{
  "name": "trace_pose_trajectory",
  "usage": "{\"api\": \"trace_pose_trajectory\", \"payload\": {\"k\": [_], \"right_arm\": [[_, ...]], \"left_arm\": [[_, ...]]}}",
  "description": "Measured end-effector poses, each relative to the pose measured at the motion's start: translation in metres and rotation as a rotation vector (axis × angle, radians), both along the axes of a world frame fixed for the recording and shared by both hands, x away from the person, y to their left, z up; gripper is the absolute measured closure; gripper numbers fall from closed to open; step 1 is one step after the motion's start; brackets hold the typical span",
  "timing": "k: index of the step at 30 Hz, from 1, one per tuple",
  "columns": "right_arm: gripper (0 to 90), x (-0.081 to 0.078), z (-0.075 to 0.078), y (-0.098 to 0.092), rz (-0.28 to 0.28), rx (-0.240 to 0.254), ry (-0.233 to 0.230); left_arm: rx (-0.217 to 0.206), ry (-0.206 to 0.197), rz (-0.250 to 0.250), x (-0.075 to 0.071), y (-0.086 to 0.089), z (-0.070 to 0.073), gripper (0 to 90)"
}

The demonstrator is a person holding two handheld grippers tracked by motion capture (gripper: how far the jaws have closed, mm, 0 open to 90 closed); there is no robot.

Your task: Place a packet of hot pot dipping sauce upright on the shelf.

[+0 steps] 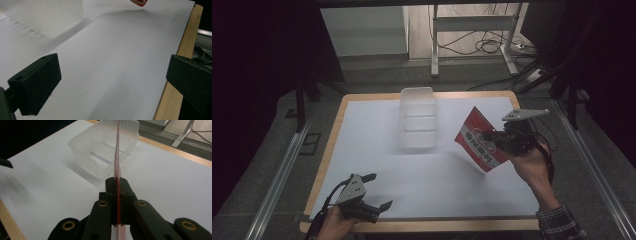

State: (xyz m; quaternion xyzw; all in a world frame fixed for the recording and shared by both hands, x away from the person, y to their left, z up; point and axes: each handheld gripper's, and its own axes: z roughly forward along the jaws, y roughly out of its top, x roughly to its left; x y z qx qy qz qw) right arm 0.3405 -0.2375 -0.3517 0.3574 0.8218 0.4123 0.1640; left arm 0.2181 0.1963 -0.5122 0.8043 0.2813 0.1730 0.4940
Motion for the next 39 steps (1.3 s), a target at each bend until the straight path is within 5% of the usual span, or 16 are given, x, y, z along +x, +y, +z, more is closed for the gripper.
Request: {"api": "trace_pose_trajectory", "payload": {"k": [12, 39], "right_arm": [[87.9, 0.020, 0.012, 0.002, 0.010, 0.030, -0.009], [87.9, 0.082, 0.035, 0.054, 0.108, -0.006, -0.007]], "left_arm": [[0.000, 0.006, 0.004, 0.000, 0.000, 0.000, 0.0], [0.010, 0.013, 0.003, 0.001, 0.002, 0.000, 0.0]]}}
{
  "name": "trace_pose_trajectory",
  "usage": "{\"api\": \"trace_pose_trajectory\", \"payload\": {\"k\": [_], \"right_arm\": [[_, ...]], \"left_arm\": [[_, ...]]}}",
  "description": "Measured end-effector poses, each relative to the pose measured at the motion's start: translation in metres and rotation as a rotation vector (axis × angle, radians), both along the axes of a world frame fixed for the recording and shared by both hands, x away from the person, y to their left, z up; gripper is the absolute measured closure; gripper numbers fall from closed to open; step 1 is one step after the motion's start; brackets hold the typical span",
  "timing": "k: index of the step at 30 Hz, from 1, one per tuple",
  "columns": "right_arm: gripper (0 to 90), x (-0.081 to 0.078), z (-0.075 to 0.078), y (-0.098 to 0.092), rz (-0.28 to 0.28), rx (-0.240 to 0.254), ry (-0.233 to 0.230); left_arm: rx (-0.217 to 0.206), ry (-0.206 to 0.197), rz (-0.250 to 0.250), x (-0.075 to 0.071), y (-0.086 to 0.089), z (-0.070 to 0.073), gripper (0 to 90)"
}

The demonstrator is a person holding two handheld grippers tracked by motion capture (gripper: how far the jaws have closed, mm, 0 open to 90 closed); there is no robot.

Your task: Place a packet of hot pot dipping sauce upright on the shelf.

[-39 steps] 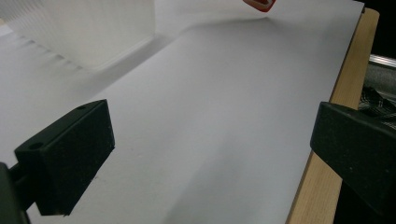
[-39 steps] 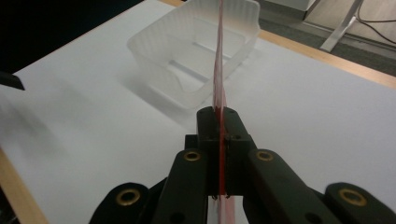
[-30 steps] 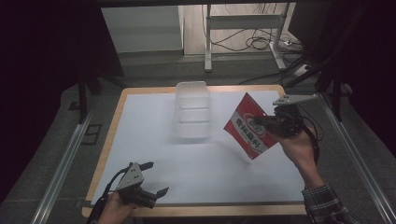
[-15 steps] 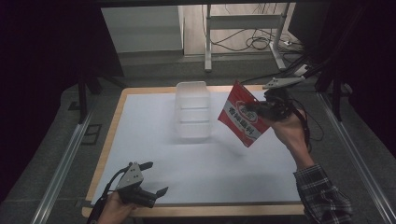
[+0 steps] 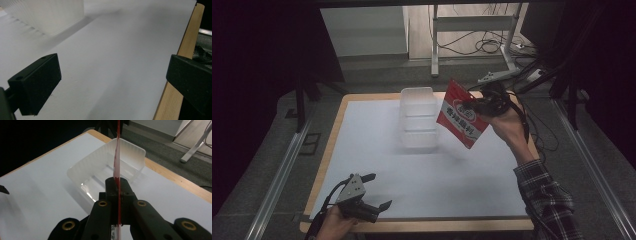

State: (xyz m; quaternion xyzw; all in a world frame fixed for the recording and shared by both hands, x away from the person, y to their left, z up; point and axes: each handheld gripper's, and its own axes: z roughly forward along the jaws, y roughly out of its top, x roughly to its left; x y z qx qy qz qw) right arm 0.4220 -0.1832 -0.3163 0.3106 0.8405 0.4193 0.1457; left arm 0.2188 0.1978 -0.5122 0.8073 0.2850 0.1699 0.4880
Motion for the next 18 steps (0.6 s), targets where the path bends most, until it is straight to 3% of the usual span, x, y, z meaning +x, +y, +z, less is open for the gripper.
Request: {"api": "trace_pose_trajectory", "payload": {"k": [18], "right_arm": [[87.9, 0.021, 0.003, 0.047, 0.086, -0.018, 0.012]], "left_arm": [[-0.013, 0.004, 0.002, 0.000, 0.002, 0.000, 0.0]]}}
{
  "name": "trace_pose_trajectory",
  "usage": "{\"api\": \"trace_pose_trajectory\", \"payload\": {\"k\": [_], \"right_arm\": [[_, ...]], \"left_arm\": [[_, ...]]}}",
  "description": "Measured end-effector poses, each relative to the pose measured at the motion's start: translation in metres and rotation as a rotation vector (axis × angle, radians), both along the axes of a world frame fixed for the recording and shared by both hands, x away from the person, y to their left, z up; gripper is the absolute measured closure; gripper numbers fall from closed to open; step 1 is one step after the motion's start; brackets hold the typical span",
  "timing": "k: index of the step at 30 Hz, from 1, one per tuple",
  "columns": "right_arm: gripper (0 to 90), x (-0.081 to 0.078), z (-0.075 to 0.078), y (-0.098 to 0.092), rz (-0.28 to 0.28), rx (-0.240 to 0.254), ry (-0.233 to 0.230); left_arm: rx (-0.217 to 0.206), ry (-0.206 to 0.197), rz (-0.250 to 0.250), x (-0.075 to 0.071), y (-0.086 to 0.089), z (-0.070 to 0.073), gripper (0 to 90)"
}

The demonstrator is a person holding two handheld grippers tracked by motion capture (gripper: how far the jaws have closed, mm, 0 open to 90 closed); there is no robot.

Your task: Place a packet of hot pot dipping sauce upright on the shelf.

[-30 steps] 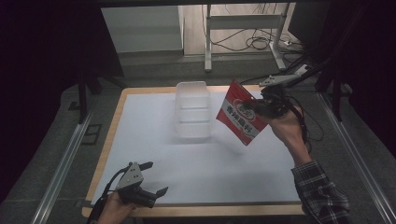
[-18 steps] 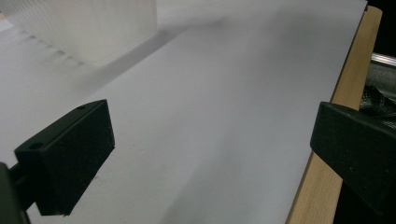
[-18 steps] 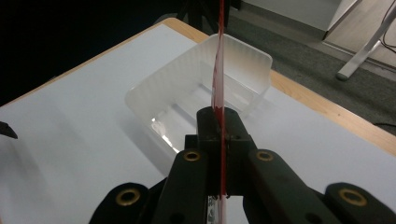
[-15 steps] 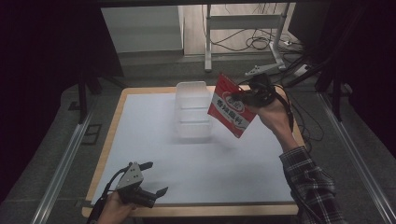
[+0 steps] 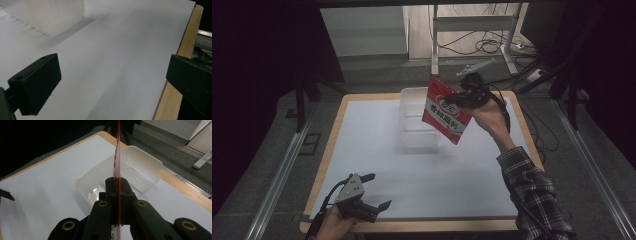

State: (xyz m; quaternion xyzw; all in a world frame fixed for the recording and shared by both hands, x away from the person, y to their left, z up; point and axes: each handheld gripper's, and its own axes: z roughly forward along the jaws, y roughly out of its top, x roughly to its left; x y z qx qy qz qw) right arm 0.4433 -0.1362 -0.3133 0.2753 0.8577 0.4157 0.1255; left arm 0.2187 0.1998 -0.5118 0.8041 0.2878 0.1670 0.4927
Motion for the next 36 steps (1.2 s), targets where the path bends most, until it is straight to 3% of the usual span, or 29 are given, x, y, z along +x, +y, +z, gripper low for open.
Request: {"api": "trace_pose_trajectory", "payload": {"k": [21, 27, 36], "right_arm": [[87.9, 0.021, -0.007, 0.067, 0.090, -0.026, 0.014], [87.9, 0.022, -0.009, 0.083, 0.108, -0.008, 0.013], [87.9, 0.032, -0.030, 0.096, 0.097, -0.046, 0.037]], "left_arm": [[0.000, 0.004, -0.003, 0.000, 0.000, 0.000, 0.0], [0.000, 0.004, -0.004, 0.000, 0.000, 0.000, 0.0], [-0.001, 0.003, -0.006, 0.000, 0.000, 0.000, 0.0]]}}
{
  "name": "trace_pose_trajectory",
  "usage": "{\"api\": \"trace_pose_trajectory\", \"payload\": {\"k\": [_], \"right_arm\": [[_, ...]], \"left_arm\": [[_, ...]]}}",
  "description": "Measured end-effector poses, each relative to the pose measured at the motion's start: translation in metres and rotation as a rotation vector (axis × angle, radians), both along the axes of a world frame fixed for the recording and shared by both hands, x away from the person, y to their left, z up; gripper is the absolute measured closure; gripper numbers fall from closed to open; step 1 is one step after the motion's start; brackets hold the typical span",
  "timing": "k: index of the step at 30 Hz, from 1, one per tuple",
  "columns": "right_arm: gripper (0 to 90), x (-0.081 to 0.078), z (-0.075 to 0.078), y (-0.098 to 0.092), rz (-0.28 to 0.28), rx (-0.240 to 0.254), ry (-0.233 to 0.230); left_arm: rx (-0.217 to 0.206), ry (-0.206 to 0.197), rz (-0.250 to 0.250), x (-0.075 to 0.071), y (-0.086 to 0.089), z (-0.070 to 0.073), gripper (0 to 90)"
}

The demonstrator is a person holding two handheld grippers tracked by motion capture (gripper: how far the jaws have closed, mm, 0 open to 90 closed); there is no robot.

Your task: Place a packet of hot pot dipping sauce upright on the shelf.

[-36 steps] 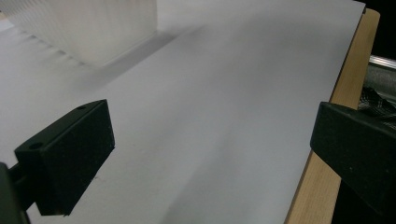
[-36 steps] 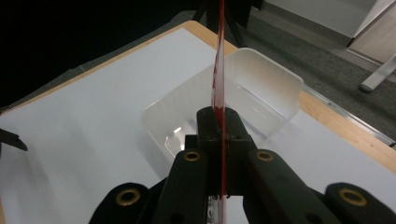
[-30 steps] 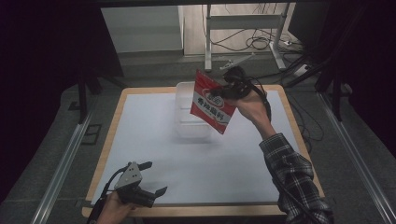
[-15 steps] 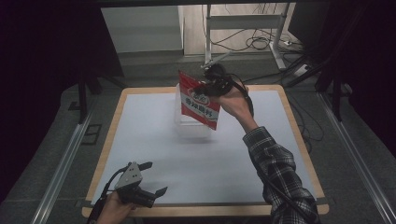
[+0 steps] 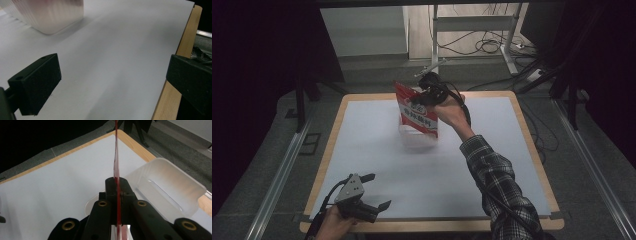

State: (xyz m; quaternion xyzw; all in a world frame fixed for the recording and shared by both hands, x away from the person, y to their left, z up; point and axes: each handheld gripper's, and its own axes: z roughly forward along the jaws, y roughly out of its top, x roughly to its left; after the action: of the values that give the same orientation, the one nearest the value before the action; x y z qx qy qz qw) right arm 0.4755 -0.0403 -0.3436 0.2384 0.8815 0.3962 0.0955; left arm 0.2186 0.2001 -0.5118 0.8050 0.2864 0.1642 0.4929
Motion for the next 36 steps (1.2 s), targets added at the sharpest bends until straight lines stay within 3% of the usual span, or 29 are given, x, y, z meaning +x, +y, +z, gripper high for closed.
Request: {"api": "trace_pose_trajectory", "payload": {"k": [8, 10, 13, 19, 25, 28, 36], "right_arm": [[87.7, 0.008, -0.019, -0.002, -0.019, -0.024, 0.005], [87.5, 0.009, -0.024, -0.002, -0.018, -0.007, 0.010], [87.3, 0.007, -0.024, 0.000, -0.016, -0.030, -0.027], [84.8, 0.005, -0.025, 0.001, -0.008, -0.045, -0.052], [59.1, 0.001, -0.024, -0.002, -0.005, -0.020, -0.100], [48.0, 0.001, -0.023, -0.006, -0.023, -0.003, -0.101], [28.4, -0.004, -0.024, -0.014, -0.039, 0.007, -0.108]], "left_arm": [[0.004, 0.001, -0.001, 0.000, -0.001, 0.000, 0.0], [0.004, 0.001, -0.002, 0.000, -0.001, 0.000, 0.0], [0.004, 0.002, -0.003, 0.000, -0.001, 0.000, 0.0], [0.007, 0.000, -0.005, 0.000, -0.001, 0.000, 0.0], [0.006, 0.001, -0.006, 0.000, -0.001, 0.000, 0.0], [0.010, 0.001, -0.008, 0.000, -0.001, 0.000, 0.0], [0.007, 0.003, -0.008, 0.000, -0.001, -0.001, 0.0]]}}
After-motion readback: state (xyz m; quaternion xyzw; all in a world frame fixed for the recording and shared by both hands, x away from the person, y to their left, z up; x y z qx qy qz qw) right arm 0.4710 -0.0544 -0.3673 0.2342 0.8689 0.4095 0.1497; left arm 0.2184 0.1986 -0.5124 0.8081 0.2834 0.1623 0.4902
